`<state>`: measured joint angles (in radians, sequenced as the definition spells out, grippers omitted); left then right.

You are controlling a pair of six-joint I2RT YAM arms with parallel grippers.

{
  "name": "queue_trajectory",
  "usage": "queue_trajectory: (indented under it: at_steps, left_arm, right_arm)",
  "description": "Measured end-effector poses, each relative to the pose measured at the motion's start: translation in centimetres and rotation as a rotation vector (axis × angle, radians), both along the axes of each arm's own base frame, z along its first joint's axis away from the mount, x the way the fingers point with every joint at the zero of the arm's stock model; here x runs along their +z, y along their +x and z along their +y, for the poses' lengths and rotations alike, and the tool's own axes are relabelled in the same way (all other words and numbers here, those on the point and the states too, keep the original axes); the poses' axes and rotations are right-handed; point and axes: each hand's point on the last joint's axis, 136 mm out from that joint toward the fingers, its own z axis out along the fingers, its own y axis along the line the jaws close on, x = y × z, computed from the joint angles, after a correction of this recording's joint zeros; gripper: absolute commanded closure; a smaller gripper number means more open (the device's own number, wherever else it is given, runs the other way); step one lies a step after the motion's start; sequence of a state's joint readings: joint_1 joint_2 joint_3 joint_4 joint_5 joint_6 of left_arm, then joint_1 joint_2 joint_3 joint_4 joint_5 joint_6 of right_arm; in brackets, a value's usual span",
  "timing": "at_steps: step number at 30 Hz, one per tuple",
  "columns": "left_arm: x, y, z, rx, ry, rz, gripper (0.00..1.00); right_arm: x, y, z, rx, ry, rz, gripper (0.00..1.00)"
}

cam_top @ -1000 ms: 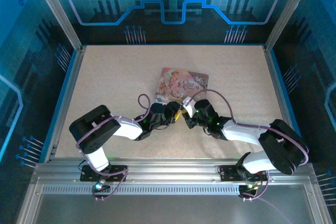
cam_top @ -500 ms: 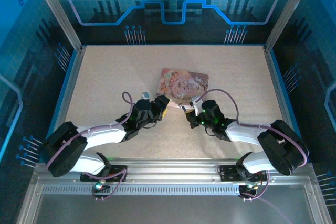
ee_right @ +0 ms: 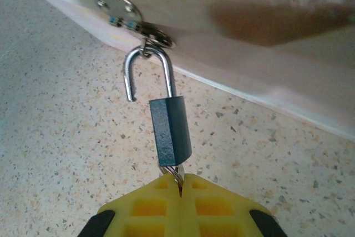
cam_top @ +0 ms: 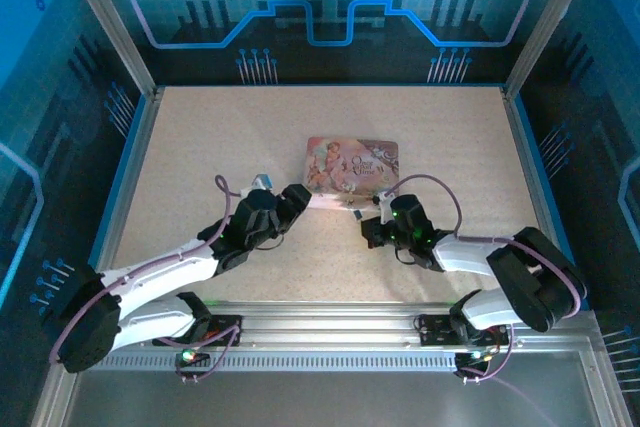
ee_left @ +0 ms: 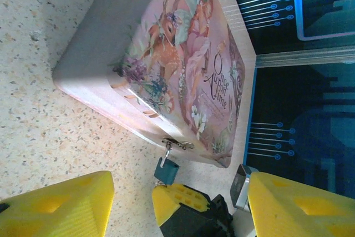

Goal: Unlock a padlock with a key

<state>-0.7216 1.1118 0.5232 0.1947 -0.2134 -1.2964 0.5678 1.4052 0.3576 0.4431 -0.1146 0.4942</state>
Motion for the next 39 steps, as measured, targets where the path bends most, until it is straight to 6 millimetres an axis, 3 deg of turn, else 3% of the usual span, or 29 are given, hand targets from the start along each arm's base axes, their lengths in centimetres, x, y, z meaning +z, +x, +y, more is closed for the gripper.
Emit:
queue_trajectory:
  at_steps: [9, 13, 24, 29, 33, 35, 39]
  left_arm:
    - [-0.5, -0.5, 0.4, -0.015, 0.052, 0.017, 0.30]
    - [-0.4, -0.5, 0.9, -0.014, 0.070, 0.015, 0.25]
    - [1.2, 1.7, 3.2, -0.010, 0.142, 0.001, 0.14]
    - [0.8, 3.7, 4.0, -0.028, 0.174, 0.018, 0.14]
    - [-0.9, 5.2, 4.4, -0.064, 0.192, 0.068, 0.14]
    - [-1.5, 5.9, 4.2, -0.091, 0.198, 0.086, 0.14]
    - [-2.0, 7.5, 3.1, -0.151, 0.206, 0.099, 0.14]
  right_arm:
    - [-1.5, 0.3, 0.4, -0.022, 0.038, 0.049, 0.91]
    - [-1.5, 0.6, 0.4, -0.031, 0.046, 0.042, 0.79]
    - [-1.3, 0.8, -1.0, -0.068, 0.024, 0.054, 0.60]
    - [0.7, 0.5, -2.2, -0.093, 0.014, 0.006, 0.42]
    - [3.8, 0.8, -3.2, -0.125, 0.046, -0.070, 0.20]
    - [5.1, 1.0, -3.9, -0.147, 0.062, -0.098, 0.04]
    - [6.3, 1.3, -5.1, -0.184, 0.082, -0.118, 0.00]
